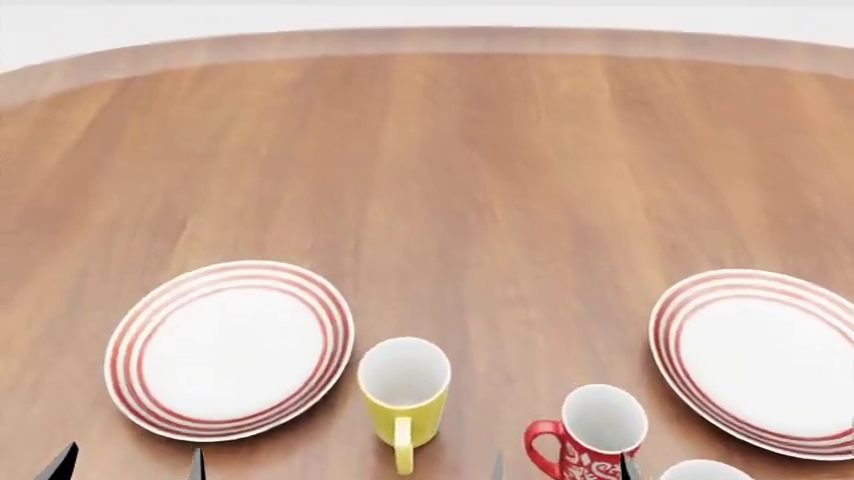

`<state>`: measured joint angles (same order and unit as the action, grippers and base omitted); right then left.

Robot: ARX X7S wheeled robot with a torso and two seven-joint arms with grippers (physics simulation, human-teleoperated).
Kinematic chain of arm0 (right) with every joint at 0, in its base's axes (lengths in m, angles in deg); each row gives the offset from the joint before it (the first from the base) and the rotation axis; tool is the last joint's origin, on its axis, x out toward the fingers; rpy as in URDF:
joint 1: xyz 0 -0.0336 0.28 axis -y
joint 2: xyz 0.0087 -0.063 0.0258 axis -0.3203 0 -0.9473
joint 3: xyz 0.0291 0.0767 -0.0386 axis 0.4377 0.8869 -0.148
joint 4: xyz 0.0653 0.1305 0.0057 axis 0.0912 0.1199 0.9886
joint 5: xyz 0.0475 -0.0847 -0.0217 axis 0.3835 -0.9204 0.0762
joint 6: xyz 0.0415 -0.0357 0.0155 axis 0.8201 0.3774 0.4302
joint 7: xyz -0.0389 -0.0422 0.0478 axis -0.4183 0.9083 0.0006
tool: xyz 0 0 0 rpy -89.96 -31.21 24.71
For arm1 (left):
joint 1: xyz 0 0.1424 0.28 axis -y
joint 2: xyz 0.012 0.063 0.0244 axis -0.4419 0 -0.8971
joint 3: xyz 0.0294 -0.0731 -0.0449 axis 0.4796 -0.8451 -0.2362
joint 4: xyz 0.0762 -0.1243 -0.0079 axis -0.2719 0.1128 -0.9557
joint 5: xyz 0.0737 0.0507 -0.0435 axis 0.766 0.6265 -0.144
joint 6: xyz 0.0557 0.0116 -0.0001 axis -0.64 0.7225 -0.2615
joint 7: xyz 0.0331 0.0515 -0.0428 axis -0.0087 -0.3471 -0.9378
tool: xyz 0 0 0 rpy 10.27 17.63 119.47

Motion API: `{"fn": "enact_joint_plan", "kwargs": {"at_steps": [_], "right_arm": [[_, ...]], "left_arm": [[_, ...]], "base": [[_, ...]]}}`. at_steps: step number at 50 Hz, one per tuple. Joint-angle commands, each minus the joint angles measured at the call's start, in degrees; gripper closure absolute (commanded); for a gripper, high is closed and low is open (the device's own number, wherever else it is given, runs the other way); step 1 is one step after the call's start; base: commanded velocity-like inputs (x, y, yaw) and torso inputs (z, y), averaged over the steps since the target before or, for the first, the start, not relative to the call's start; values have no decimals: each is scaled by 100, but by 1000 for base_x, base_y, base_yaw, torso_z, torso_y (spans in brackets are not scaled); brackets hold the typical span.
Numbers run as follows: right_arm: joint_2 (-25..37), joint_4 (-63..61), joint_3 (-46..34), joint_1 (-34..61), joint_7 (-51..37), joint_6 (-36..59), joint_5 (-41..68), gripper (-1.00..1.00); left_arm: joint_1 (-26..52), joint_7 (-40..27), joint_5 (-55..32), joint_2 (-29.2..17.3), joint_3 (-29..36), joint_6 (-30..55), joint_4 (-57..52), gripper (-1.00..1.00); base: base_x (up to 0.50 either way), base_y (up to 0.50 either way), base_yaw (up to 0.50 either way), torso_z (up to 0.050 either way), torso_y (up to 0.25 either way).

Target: Put the red mug on the left plate.

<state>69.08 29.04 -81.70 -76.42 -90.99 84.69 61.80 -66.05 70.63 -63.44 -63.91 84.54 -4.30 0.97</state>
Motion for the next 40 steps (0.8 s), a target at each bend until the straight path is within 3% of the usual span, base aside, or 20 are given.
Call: {"fn": "enact_joint_plan", "kwargs": {"at_steps": [1,35,40], "right_arm": [[70,-34,-58,-6,-49,-4,123,-100],[186,76,-178,101,-267,105,296,-100],[70,-191,118,372,-814,1248,482,-100]], "left_arm": [[6,-73,-74,-73,64,8,-13,-100],[10,-227,-180,-230,244,3,-41,-100],[47,-247,-195,-234,265,-28,66,-100]], "base": [[348,293,0,0,0],[377,333,0,0,0],[0,0,0,0,3]]}}
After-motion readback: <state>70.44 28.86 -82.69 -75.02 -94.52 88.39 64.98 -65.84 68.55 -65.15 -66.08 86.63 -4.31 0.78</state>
